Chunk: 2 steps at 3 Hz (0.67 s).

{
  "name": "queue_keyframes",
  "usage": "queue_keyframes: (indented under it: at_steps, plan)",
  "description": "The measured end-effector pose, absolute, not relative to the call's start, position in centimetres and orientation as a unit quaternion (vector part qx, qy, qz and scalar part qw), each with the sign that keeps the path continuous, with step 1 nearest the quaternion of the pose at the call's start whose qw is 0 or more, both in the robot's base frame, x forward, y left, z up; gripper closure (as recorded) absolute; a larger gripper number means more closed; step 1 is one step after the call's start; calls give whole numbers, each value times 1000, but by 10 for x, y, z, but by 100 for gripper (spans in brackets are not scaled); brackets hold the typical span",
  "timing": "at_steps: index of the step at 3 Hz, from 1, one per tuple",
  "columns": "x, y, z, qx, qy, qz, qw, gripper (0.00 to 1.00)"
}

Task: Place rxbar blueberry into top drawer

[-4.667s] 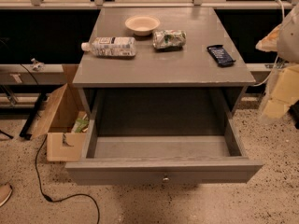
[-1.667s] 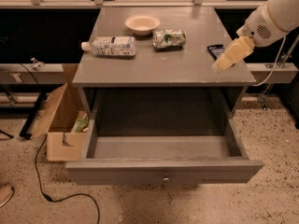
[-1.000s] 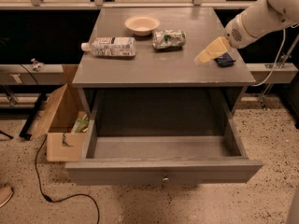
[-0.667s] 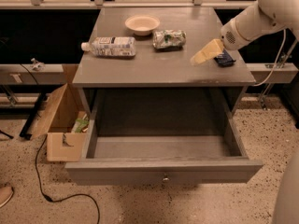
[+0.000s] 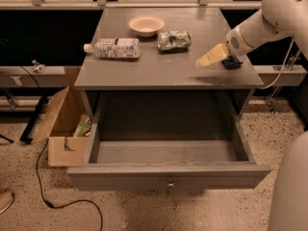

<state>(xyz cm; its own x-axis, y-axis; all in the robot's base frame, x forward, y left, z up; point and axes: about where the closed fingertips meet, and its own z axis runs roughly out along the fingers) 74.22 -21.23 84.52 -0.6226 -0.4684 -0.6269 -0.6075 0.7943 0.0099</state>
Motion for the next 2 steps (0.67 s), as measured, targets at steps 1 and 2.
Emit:
queue_keyframes:
  at_steps: [1,2]
  plan:
    - [748,-230,838,-271,901,113,321,0]
    - [752,-254,832,-244,904,123,329,0]
